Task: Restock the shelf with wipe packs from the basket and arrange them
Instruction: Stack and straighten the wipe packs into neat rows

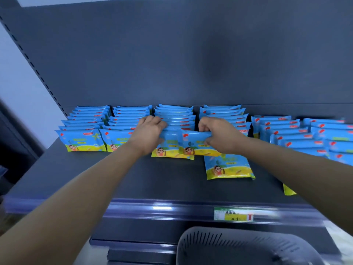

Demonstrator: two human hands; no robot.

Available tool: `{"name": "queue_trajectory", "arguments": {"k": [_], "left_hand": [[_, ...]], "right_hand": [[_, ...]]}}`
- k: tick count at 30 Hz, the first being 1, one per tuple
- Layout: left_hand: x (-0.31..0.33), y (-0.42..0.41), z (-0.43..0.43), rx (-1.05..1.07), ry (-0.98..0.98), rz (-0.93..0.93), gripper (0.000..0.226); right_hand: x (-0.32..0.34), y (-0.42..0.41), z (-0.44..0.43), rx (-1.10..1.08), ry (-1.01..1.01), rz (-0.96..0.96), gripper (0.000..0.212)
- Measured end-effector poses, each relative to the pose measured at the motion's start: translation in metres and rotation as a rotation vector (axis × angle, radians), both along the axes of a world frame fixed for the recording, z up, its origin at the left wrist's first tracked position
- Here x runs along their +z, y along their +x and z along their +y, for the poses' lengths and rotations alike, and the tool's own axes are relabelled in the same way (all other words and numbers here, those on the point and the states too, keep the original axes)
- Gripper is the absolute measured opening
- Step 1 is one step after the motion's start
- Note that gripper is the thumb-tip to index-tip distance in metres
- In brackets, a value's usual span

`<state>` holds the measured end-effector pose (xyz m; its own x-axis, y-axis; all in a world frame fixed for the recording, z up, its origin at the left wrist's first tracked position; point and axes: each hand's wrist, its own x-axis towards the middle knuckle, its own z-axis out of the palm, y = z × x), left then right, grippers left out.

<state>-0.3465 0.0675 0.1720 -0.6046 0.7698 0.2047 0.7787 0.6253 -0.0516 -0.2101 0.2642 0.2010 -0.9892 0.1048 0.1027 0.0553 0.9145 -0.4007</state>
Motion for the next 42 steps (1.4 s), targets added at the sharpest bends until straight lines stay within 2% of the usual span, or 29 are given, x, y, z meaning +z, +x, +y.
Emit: {"name": "queue_trajectory", "arguments": {"k": [7,14,24,27,30,32,34,36,38,42], "left_hand": [[-0.010,0.010,0.015,0.073,-0.109,0.066,0.073],[-0.016,0.009,0.021,0.131,-0.097,0.153,0.059],[-0.009,0.018,0.020,0.112,-0.081,0.136,0.066],[-0.004,0.031,0.027,0.028,0.018,0.137,0.053],[0.001,0.055,0.047,-0.142,0.183,-0.075,0.032],[0.000,0.072,0.065,-0.230,0.152,-0.255,0.028],[-0.004,0.085,0.083,-0.243,0.059,-0.422,0.035],[-0.010,0.092,0.099,-0.197,-0.048,-0.558,0.056],[-0.015,0.094,0.112,-0.167,-0.160,-0.590,0.070],[-0.019,0.093,0.124,-0.100,-0.228,-0.605,0.078]], "right_hand": [[0.005,0.021,0.024,-0.042,-0.009,-0.013,0.024],[0.003,0.024,0.029,-0.053,-0.008,-0.018,0.026],[0.003,0.023,0.031,-0.046,0.021,-0.039,0.026],[0.004,0.026,0.039,-0.065,0.042,-0.043,0.028],[0.004,0.033,0.052,-0.129,0.096,-0.036,0.031],[0.004,0.039,0.062,-0.175,0.110,-0.033,0.031],[0.005,0.046,0.072,-0.209,0.117,-0.031,0.028],[0.007,0.054,0.080,-0.234,0.116,-0.035,0.027],[0.008,0.061,0.088,-0.251,0.109,-0.031,0.027],[0.010,0.072,0.100,-0.251,0.108,-0.025,0.025]]}}
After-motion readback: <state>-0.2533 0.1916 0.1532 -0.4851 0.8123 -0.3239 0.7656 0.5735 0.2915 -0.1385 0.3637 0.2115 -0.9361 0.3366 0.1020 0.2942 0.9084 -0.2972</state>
